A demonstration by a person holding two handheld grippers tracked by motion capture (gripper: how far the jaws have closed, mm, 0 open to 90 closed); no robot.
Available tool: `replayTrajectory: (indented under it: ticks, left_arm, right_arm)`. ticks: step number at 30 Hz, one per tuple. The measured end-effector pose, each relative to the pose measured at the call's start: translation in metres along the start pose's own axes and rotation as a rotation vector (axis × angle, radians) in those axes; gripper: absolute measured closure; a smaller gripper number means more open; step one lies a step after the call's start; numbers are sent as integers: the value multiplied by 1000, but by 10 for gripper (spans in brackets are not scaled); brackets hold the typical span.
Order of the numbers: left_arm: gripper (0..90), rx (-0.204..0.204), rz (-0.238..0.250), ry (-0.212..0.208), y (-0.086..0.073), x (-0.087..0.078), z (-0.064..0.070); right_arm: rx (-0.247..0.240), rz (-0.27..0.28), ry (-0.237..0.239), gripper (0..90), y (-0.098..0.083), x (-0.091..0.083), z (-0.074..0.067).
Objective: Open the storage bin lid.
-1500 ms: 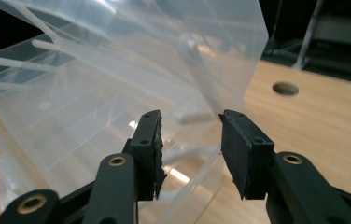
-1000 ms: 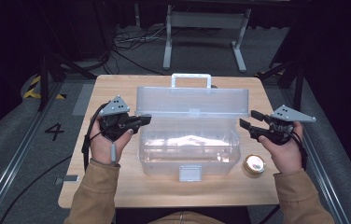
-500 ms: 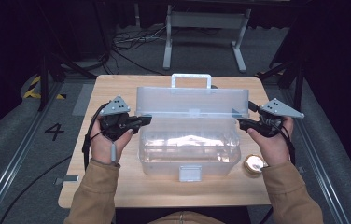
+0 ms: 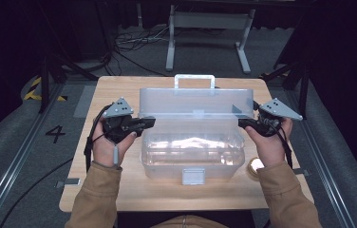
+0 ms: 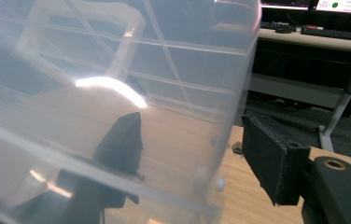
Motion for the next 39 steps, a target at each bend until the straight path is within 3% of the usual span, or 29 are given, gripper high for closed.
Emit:
replayTrajectory:
  ticks: [9, 15, 22, 25, 31, 32, 39]
  left_arm:
    - [812, 5, -14, -10, -2, -1, 1]
    - [757, 19, -47, -12, -7, -2, 4]
    - [748, 11, -55, 3, -14, -8, 3]
    - [749, 7, -60, 7, -17, -11, 3]
    - [749, 9, -64, 9, -21, -16, 5]
    - [750, 13, -69, 6, -21, -16, 6]
    - [749, 30, -83, -23, -24, -19, 11]
  right_arm:
    - [6, 40, -54, 449, 4, 4, 2]
    - [-11, 114, -121, 537, 10, 1, 3]
    - [3, 139, -140, 582, 14, 2, 4]
    - [18, 140, -144, 614, 17, 2, 6]
    - [23, 131, -148, 761, 21, -1, 13]
    - [36, 128, -130, 755, 21, -1, 14]
    - [49, 84, -127, 761, 28, 2, 17]
Point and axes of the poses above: each handheld gripper's, and its own axes: x roughly forward along the jaws, y roughly out of its top, z roughly to its right, the point moved 6 cm from there along x, roughly forward along the jaws, and after that the axes turned 9 degrees about -z, right-handed, at the moved point
